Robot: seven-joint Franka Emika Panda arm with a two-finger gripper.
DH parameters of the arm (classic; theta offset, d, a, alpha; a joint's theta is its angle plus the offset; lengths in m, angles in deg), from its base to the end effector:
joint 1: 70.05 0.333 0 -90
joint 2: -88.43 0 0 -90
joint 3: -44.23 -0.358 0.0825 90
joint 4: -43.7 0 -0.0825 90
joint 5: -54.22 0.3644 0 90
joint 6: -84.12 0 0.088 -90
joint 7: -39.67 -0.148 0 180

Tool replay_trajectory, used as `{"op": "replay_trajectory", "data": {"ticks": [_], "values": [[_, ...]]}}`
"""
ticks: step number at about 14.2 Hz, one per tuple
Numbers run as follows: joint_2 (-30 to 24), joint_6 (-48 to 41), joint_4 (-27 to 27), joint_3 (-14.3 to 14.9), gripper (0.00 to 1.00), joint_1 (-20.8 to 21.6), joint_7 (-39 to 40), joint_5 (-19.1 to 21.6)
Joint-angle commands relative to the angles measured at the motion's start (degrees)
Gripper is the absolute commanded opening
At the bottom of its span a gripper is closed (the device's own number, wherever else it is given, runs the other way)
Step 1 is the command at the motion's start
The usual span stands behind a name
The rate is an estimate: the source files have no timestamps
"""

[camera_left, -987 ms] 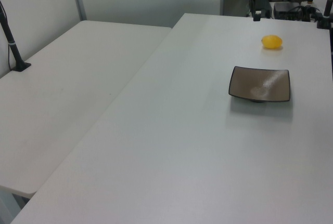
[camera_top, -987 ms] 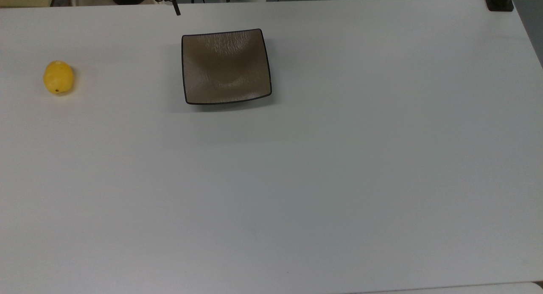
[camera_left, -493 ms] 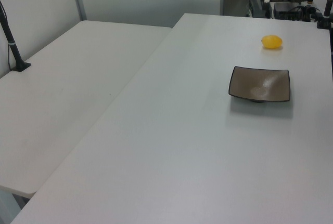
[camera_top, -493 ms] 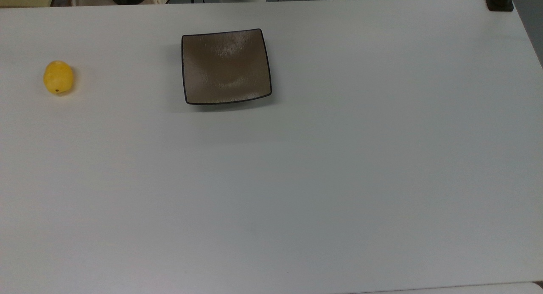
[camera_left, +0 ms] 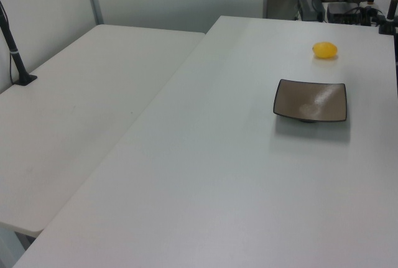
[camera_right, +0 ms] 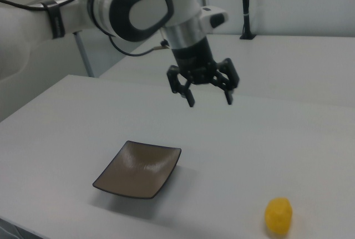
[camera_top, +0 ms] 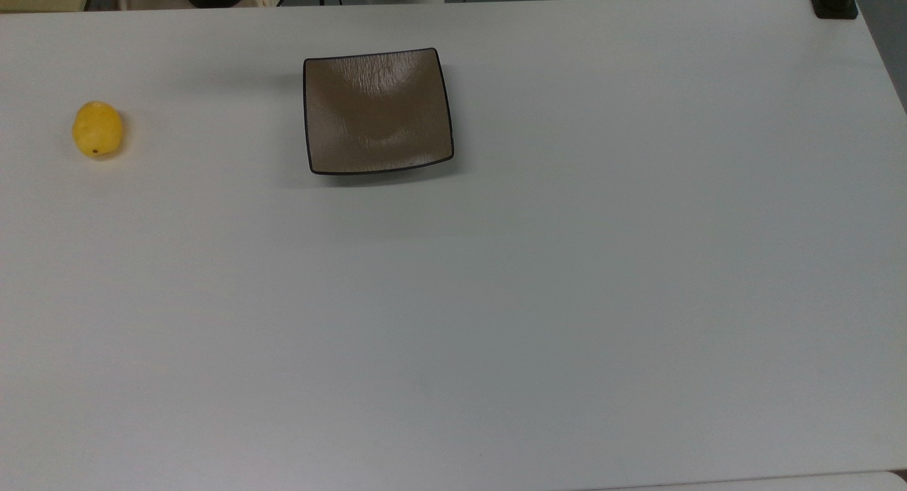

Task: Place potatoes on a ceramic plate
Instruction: 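Move the open gripper over to the yellow potato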

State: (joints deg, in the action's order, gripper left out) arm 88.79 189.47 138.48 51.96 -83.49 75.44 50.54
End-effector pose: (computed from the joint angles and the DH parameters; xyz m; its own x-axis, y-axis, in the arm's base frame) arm 0.5269 -0.2120 0.6102 0.9571 0.2698 0.1056 0.2520 -0.9551 0.1559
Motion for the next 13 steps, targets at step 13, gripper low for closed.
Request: {"op": "replay_trajectory", "data": {"ticks": [13], "values": [[15.54,18.82,6.02,1.67,1.00,-7.83,4.67,-0.37]]}}
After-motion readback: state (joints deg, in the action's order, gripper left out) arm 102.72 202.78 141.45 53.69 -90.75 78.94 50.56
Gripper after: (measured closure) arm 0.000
